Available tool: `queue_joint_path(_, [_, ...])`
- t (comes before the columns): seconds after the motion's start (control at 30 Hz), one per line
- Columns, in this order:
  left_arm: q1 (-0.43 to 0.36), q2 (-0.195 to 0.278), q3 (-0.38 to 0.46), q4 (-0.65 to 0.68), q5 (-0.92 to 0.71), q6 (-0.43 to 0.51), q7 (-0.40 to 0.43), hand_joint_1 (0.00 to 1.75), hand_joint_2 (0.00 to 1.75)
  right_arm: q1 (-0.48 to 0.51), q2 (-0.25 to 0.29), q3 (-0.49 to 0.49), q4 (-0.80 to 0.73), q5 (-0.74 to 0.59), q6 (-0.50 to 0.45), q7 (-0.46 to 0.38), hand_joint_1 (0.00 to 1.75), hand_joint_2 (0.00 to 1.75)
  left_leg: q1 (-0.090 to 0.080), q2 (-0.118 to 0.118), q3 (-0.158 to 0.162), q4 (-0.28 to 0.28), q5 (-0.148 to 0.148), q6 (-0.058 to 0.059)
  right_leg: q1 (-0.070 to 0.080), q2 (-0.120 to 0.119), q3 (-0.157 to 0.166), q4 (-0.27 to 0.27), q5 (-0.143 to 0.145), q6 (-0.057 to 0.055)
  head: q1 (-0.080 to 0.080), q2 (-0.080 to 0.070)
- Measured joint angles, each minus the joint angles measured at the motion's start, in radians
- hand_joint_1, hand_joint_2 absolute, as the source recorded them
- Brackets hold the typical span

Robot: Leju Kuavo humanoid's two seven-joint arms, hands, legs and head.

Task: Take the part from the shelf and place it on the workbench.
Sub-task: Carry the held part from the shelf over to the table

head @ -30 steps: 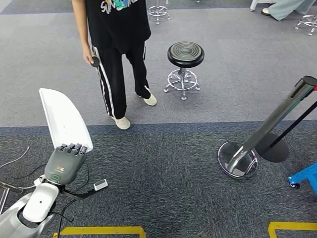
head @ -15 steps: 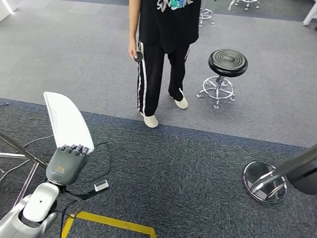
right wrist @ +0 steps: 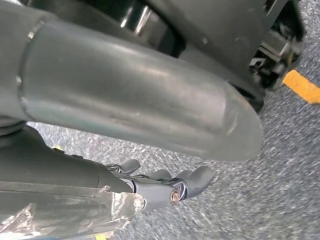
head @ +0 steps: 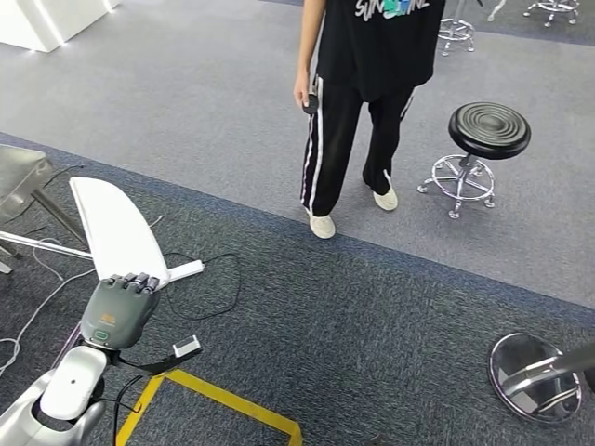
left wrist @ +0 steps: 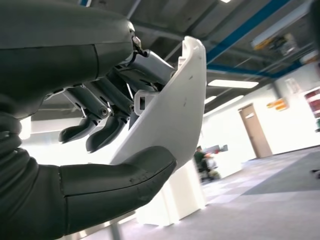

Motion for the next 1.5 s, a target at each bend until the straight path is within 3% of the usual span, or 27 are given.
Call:
queue_joint_path(0.07, [-0.002, -0.001, 0.002, 0.0, 0.0, -0.002, -0.003, 1.75, 1.75, -0.001, 0.001, 0.0, 0.0, 0.0, 0.0, 0.0, 0.0, 0.0, -0.006, 0.039, 0.054, -0.103, 0.029, 0.01, 0.007, -0.022, 0.005, 0.002, -0.006, 0.008, 0.0, 0.0])
queue_joint_path(0.1, [-0.002, -0.003, 0.006, 0.0, 0.0, -0.004, -0.011, 1.75, 1.75, -0.002, 0.001, 0.0, 0.0, 0.0, 0.0, 0.0, 0.0, 0.0, -0.01, 0.045, 0.061, -0.12, 0.029, 0.017, 0.01, -0.033, 0.008, 0.001, -0.009, 0.012, 0.0, 0.0])
queue_joint_path(0.17, [0.008, -0.011, 0.025, 0.0, 0.001, -0.007, -0.044, 1.75, 1.75, -0.004, 0.002, 0.0, 0.0, 0.001, 0.0, 0.001, 0.0, 0.0, -0.01, 0.017, 0.059, -0.123, 0.031, 0.031, 0.011, -0.05, 0.013, -0.001, -0.014, 0.022, 0.0, 0.0])
queue_joint_path(0.23, [0.021, -0.028, 0.057, -0.002, 0.003, -0.012, -0.09, 1.75, 1.75, -0.006, 0.002, 0.002, 0.0, 0.003, 0.0, 0.002, 0.0, 0.0, -0.004, -0.008, 0.06, -0.126, 0.034, 0.043, 0.006, -0.012, 0.002, 0.03, -0.038, 0.034, 0.003, 0.0])
queue_joint_path(0.3, [0.032, -0.051, 0.092, -0.004, 0.008, -0.021, -0.131, 1.75, 1.75, -0.006, 0.003, 0.005, 0.0, 0.004, 0.0, 0.003, 0.0, 0.0, 0.0, -0.031, 0.06, -0.127, 0.036, 0.053, 0.003, 0.052, -0.048, 0.145, -0.098, 0.041, 0.007, 0.0])
queue_joint_path(0.37, [0.044, -0.071, 0.123, -0.006, 0.013, -0.03, -0.16, 1.75, 1.75, -0.003, 0.004, 0.008, 0.0, 0.007, -0.001, 0.006, 0.0, 0.0, 0.0, -0.06, 0.059, -0.127, 0.037, 0.056, 0.002, 0.073, -0.113, 0.277, -0.147, 0.042, 0.008, 0.0])
queue_joint_path(0.4, [0.052, -0.078, 0.137, -0.006, 0.013, -0.033, -0.169, 1.75, 1.75, -0.002, 0.004, 0.008, 0.0, 0.008, -0.001, 0.008, 0.0, 0.0, 0.0, -0.075, 0.059, -0.126, 0.038, 0.056, 0.002, 0.075, -0.128, 0.3, -0.145, 0.042, 0.008, 0.0])
queue_joint_path(0.43, [0.058, -0.084, 0.149, -0.006, 0.013, -0.035, -0.175, 1.75, 1.75, -0.002, 0.005, 0.008, 0.0, 0.009, -0.002, 0.01, 0.0, 0.0, 0.001, -0.091, 0.059, -0.126, 0.038, 0.056, 0.001, 0.077, -0.124, 0.281, -0.123, 0.041, 0.008, 0.0])
queue_joint_path(0.47, [0.063, -0.089, 0.161, -0.006, 0.012, -0.035, -0.177, 1.75, 1.75, -0.002, 0.005, 0.009, 0.0, 0.01, -0.002, 0.011, 0.0, 0.0, 0.002, -0.107, 0.06, -0.125, 0.038, 0.054, 0.0, 0.085, -0.1, 0.224, -0.085, 0.04, 0.008, 0.0])
queue_joint_path(0.53, [0.068, -0.097, 0.179, -0.008, 0.009, -0.036, -0.178, 1.75, 1.75, -0.004, 0.006, 0.011, 0.0, 0.012, -0.004, 0.012, 0.0, 0.0, 0.004, -0.137, 0.058, -0.122, 0.039, 0.046, -0.009, 0.134, -0.036, 0.08, -0.022, 0.04, 0.008, 0.0])
queue_joint_path(0.6, [0.073, -0.103, 0.194, -0.011, 0.007, -0.036, -0.178, 1.75, 1.75, -0.005, 0.009, 0.014, 0.0, 0.012, -0.004, 0.014, 0.0, 0.0, 0.007, -0.163, 0.05, -0.122, 0.044, 0.033, -0.014, 0.169, -0.002, 0.011, -0.006, 0.04, 0.008, 0.0])
queue_joint_path(0.67, [0.083, -0.106, 0.205, -0.013, 0.006, -0.035, -0.178, 1.75, 1.75, -0.006, 0.011, 0.016, 0.0, 0.012, -0.004, 0.016, 0.0, 0.0, 0.011, -0.187, 0.043, -0.127, 0.053, 0.018, -0.013, 0.153, 0.003, 0.007, -0.004, 0.032, 0.008, 0.0])
queue_joint_path(0.7, [0.09, -0.107, 0.209, -0.013, 0.006, -0.035, -0.178, 1.75, 1.75, -0.006, 0.012, 0.016, 0.0, 0.012, -0.004, 0.016, 0.0, 0.0, 0.011, -0.182, 0.04, -0.125, 0.051, 0.013, -0.013, 0.14, 0.004, 0.005, -0.001, 0.026, 0.007, 0.0])
queue_joint_path(0.77, [0.096, -0.109, 0.215, -0.014, 0.006, -0.035, -0.178, 1.75, 1.75, -0.007, 0.015, 0.017, 0.0, 0.012, -0.005, 0.017, 0.0, 0.0, 0.007, -0.125, 0.012, -0.069, 0.014, 0.006, -0.013, 0.111, 0.005, -0.004, 0.006, 0.012, 0.001, 0.0])
queue_joint_path(0.83, [0.096, -0.112, 0.22, -0.015, 0.006, -0.035, -0.178, 1.75, 1.75, -0.005, 0.016, 0.017, 0.0, 0.012, -0.005, 0.017, 0.0, 0.0, 0.003, -0.059, -0.048, 0.062, -0.055, 0.002, -0.009, 0.081, 0.004, -0.006, 0.007, 0.004, -0.005, 0.0])
queue_joint_path(0.9, [0.099, -0.115, 0.222, -0.015, 0.005, -0.035, -0.178, 1.75, 1.75, -0.003, 0.016, 0.017, 0.0, 0.012, -0.006, 0.017, 0.0, 0.0, 0.003, -0.042, -0.09, 0.16, -0.087, 0.0, -0.006, 0.049, 0.004, -0.006, 0.005, 0.003, -0.005, 0.0])
queue_joint_path(0.93, [0.101, -0.115, 0.223, -0.015, 0.005, -0.035, -0.178, 1.75, 1.75, -0.003, 0.016, 0.017, 0.0, 0.012, -0.006, 0.017, 0.0, 0.0, 0.003, -0.04, -0.085, 0.157, -0.076, 0.0, -0.006, 0.033, 0.004, -0.006, 0.005, 0.003, -0.005, 0.0])
queue_joint_path(0.97, [0.103, -0.116, 0.224, -0.016, 0.005, -0.035, -0.178, 1.75, 1.75, -0.004, 0.017, 0.017, 0.0, 0.012, -0.006, 0.017, 0.0, 0.0, 0.003, -0.034, -0.059, 0.113, -0.049, 0.0, -0.006, 0.018, 0.005, -0.006, 0.004, 0.003, -0.005, 0.0])
queue_joint_path(1.03, [0.102, -0.116, 0.225, -0.017, 0.005, -0.035, -0.178, 1.75, 1.75, -0.006, 0.018, 0.017, 0.0, 0.012, -0.006, 0.017, 0.0, 0.0, -0.001, 0.012, 0.024, -0.031, 0.007, 0.002, -0.003, -0.007, 0.009, -0.004, 0.0, 0.009, -0.006, 0.0])
queue_joint_path(1.1, [0.1, -0.118, 0.227, -0.018, 0.005, -0.035, -0.178, 1.75, 1.75, -0.007, 0.019, 0.017, 0.0, 0.012, -0.006, 0.017, 0.0, 0.0, -0.006, 0.046, 0.07, -0.118, 0.026, 0.011, 0.005, -0.029, 0.012, -0.003, -0.006, 0.018, -0.005, 0.0])
queue_joint_path(1.13, [0.101, -0.119, 0.229, -0.018, 0.005, -0.035, -0.178, 1.75, 1.75, -0.007, 0.019, 0.017, 0.0, 0.012, -0.006, 0.017, 0.0, 0.0, -0.009, 0.046, 0.072, -0.128, 0.023, 0.017, 0.008, -0.039, 0.014, -0.004, -0.008, 0.023, -0.004, 0.0])
queue_joint_path(1.2, [0.105, -0.12, 0.231, -0.019, 0.005, -0.034, -0.178, 1.75, 1.75, -0.009, 0.019, 0.017, 0.0, 0.012, -0.006, 0.017, 0.0, 0.0, -0.007, 0.017, 0.069, -0.129, 0.027, 0.03, 0.006, -0.05, 0.02, -0.005, -0.013, 0.034, -0.003, 0.0])
queue_joint_path(1.27, [0.106, -0.121, 0.233, -0.021, 0.005, -0.034, -0.177, 1.75, 1.75, -0.011, 0.019, 0.017, 0.0, 0.012, -0.006, 0.017, 0.0, 0.0, -0.002, -0.007, 0.068, -0.131, 0.032, 0.043, 0.001, 0.0, 0.0, 0.045, -0.046, 0.045, 0.0, 0.0])
queue_joint_path(1.33, [0.106, -0.124, 0.233, -0.023, 0.005, -0.034, -0.176, 1.75, 1.75, -0.008, 0.019, 0.017, 0.0, 0.012, -0.006, 0.017, 0.0, 0.0, 0.001, -0.032, 0.067, -0.132, 0.034, 0.051, -0.002, 0.062, -0.062, 0.178, -0.112, 0.051, 0.004, 0.0])
queue_joint_path(1.4, [0.108, -0.127, 0.233, -0.023, 0.005, -0.034, -0.175, 1.75, 1.75, -0.003, 0.018, 0.018, 0.0, 0.013, -0.006, 0.017, 0.0, 0.0, 0.0, -0.062, 0.065, -0.131, 0.035, 0.054, -0.002, 0.074, -0.12, 0.292, -0.149, 0.051, 0.005, 0.0])
queue_joint_path(1.43, [0.11, -0.129, 0.233, -0.023, 0.005, -0.034, -0.175, 1.75, 1.75, -0.002, 0.018, 0.018, 0.0, 0.013, -0.007, 0.017, 0.0, 0.0, 0.0, -0.078, 0.066, -0.131, 0.036, 0.054, -0.003, 0.076, -0.126, 0.296, -0.137, 0.05, 0.004, 0.0])
queue_joint_path(1.5, [0.111, -0.131, 0.234, -0.023, 0.005, -0.034, -0.174, 1.75, 1.75, -0.001, 0.018, 0.018, 0.0, 0.015, -0.007, 0.017, 0.0, 0.0, 0.001, -0.11, 0.067, -0.131, 0.037, 0.051, -0.005, 0.094, -0.079, 0.185, -0.066, 0.046, 0.005, 0.0])
